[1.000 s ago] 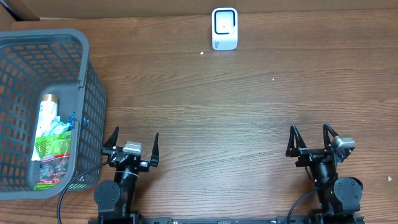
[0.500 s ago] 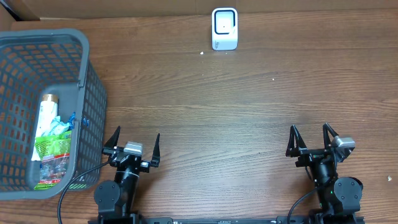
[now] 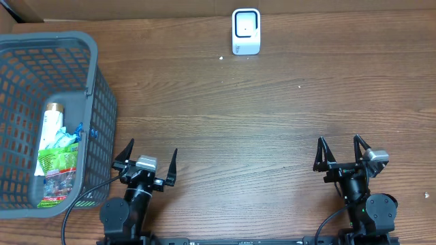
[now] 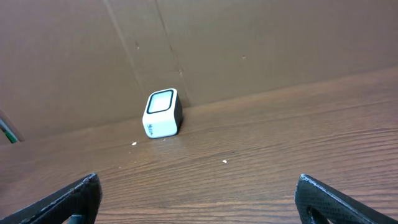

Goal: Scan the item barcode

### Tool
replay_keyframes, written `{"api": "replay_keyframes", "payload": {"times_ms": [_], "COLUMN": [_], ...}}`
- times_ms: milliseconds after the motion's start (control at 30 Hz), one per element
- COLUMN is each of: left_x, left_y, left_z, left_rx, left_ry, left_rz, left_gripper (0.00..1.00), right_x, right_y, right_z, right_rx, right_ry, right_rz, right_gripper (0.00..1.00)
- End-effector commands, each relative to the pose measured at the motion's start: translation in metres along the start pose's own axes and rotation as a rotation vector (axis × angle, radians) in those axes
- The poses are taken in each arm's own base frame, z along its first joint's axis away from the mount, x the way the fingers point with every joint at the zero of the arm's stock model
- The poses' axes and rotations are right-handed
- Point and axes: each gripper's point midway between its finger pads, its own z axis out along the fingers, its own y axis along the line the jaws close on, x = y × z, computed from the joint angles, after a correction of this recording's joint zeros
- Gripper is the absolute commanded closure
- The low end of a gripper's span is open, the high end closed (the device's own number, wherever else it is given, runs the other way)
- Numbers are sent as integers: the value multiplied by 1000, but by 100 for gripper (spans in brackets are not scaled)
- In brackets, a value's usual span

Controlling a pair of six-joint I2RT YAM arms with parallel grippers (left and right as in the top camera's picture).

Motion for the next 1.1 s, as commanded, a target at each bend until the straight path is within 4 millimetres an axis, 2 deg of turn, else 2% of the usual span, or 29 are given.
{"api": "replay_keyframes", "payload": {"times_ms": [0,167,333,567,833,1067], "left_x": [-34,-44,-44,-61,-88,-133], "left_y": [2,2,-1,4,8,15], "left_z": [-10,-11,-6,6,24,36], "left_rx": [1,7,38,59,118,159], "left_ry": [-70,-71,-32,34,146,205], "left_rz": [12,11,-1,-21,-61,-86], "left_gripper": [0,0,0,0,1,0], "right_x": [2,2,2,2,2,2], "right_y": [-1,-1,-1,-1,-1,-1], "right_z": [0,0,0,0,0,0], "right_rx": [3,3,3,3,3,3], "right_ry": [-2,-2,-2,-2,-2,-2], "right_rz": [0,0,0,0,0,0], "right_gripper": [0,0,0,0,0,0]}}
